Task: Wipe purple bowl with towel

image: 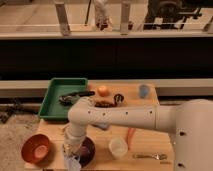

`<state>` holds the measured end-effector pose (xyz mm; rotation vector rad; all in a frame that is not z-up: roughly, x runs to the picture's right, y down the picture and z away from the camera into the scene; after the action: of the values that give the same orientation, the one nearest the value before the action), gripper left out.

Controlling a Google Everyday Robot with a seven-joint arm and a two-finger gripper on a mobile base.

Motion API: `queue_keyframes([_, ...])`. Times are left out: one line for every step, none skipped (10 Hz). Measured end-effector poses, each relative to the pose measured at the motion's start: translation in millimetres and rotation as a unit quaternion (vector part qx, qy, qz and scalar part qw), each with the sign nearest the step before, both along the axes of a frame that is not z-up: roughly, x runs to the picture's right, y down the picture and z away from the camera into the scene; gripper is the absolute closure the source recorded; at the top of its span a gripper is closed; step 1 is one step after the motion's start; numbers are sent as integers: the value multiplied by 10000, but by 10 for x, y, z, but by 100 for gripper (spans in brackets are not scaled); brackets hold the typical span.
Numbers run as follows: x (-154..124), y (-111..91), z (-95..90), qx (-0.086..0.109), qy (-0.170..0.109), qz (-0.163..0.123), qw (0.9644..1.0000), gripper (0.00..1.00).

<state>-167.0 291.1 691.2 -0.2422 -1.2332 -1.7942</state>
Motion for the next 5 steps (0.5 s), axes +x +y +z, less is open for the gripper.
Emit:
queue_keyframes([85, 28, -32, -44, 86, 22, 10000, 100])
queue_keyframes([165, 33, -42, -52, 168, 41, 9998, 100])
queue_keyframes([271, 27, -40, -57, 286, 76, 9995, 100])
queue_keyframes([409, 25, -22, -69, 446, 116, 9989, 100])
queue_keyframes([494, 39, 8, -91, 585, 139, 9981, 100])
